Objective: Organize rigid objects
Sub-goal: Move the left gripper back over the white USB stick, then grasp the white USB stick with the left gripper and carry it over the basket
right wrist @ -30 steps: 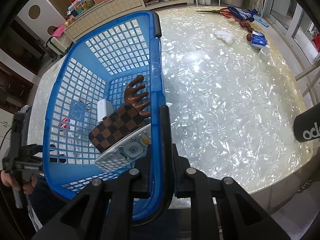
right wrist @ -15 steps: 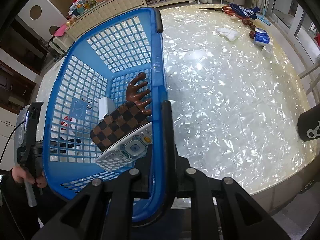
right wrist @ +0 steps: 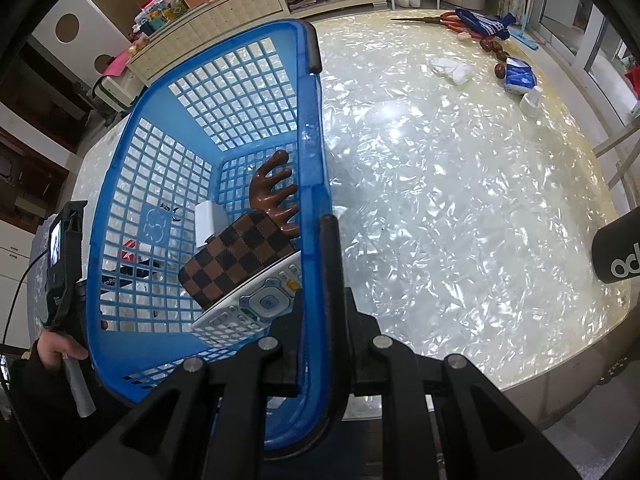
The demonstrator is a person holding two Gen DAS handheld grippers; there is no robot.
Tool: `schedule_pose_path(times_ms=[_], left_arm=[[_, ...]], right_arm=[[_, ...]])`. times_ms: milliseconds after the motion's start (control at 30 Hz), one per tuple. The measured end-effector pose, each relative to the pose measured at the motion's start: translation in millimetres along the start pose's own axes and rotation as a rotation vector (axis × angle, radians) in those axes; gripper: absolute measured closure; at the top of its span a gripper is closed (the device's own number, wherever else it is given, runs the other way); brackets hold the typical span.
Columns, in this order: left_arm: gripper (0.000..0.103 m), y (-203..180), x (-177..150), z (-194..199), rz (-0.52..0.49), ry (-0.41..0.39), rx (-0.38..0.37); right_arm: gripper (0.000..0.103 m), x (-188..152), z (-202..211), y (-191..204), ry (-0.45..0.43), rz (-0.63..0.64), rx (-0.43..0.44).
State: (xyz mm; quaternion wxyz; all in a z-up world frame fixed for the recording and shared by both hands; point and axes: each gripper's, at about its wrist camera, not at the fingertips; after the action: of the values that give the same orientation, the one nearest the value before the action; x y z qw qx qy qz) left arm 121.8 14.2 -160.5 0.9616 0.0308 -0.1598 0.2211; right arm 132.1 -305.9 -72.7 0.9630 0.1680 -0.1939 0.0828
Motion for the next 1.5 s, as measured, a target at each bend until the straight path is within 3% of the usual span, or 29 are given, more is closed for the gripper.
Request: schedule_pose_path(times_ms=[300,400,467,533,700,1067,1200,1500], left_arm=[[0.028,-13,-26,25,-0.044,0.003,-0.017],[0.042,-17,-32,33,-0.073,0.009,-0.031],[0.06,-18,-36,38,-0.081,0.016,-0.052],[0.07,-15,-40,43,-0.077,0.022,-0.079],[0.07,1,-44,50,-0.039,0.015,-0.157],[0.07,45,-42,61,-0.005,-0.01,-0.193],[0.07,54,-29,75,-0.049,-0.052,-0.211],[0.07,35,-2,138,-0.193,-0.182,-0.268]], right_arm=[[0.088,5,1,4,-0.007,0.0,-0.018],[0.088,5,2,3,-0.008,-0.002,-0.018],[0.088,6,4,4,-0.011,-0.001,-0.021],[0.088,7,5,4,-0.016,-0.005,-0.026],[0.088,9,7,5,-0.022,-0.008,-0.038],[0.088,10,10,5,-0.034,-0.01,-0.043],[0.088,11,9,5,-0.03,-0.006,-0.046],[0.088,11,9,7,-0.025,0.005,-0.059]])
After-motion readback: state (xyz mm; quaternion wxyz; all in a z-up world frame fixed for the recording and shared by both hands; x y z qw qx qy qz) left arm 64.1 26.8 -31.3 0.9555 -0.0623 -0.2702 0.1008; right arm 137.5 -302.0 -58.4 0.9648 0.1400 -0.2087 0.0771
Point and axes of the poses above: each gripper's, at about its wrist camera, not at the fingertips, and z roughly against the way its jaws point, y to its left, x to its top, and after that the axes turned 11 degrees about -y, right-handed
